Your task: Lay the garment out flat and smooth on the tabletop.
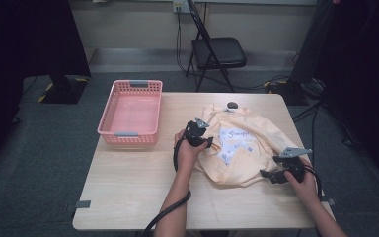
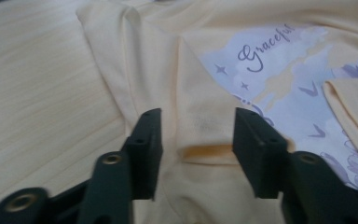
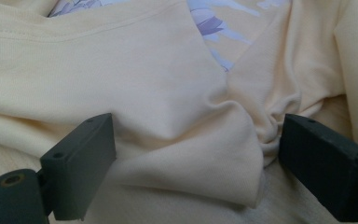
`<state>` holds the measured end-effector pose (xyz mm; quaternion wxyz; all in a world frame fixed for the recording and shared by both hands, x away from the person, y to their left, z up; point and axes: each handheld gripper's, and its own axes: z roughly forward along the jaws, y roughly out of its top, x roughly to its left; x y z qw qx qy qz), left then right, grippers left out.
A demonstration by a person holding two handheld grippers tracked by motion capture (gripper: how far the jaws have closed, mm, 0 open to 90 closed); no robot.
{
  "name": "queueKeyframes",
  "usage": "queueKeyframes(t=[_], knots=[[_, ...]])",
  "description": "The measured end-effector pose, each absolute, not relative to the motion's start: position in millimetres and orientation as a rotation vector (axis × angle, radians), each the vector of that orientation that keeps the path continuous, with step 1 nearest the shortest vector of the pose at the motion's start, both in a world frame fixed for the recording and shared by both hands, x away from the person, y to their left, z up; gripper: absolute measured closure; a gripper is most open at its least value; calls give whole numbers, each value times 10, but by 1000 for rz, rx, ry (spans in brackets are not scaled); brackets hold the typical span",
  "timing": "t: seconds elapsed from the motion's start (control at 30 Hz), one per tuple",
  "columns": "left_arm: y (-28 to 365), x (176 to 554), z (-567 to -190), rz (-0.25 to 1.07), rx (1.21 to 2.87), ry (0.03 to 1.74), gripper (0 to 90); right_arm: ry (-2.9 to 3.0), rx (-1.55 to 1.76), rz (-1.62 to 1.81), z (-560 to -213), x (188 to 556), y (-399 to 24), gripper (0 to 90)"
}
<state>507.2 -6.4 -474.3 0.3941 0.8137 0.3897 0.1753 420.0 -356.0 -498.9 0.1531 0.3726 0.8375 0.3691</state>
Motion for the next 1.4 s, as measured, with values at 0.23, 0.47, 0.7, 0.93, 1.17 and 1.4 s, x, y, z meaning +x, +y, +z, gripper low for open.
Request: queueKeyframes(t=[0.23, 0.47, 0.7, 0.93, 1.17, 1.4], knots=[[-121, 5057, -4793, 411, 2112, 976, 826, 2403, 1068, 1059, -4989, 4201, -3561, 101], [-102, 5040, -4671, 386, 2090, 980, 889, 2403, 1067, 1059, -4989, 4201, -3561, 101], [53, 5085, -4435, 397, 2037, 1009, 889, 2403, 1067, 1058, -4989, 4200, -3561, 100], [237, 5148, -4230, 414, 1988, 1042, 889, 2402, 1067, 1058, -4989, 4200, -3560, 101], [396, 5161, -4140, 455, 1983, 1059, 888, 2402, 1067, 1057, -4989, 4200, -3560, 101], [594, 5198, -4117, 474, 1965, 1085, 888, 2402, 1067, 1057, -4989, 4199, -3560, 101]])
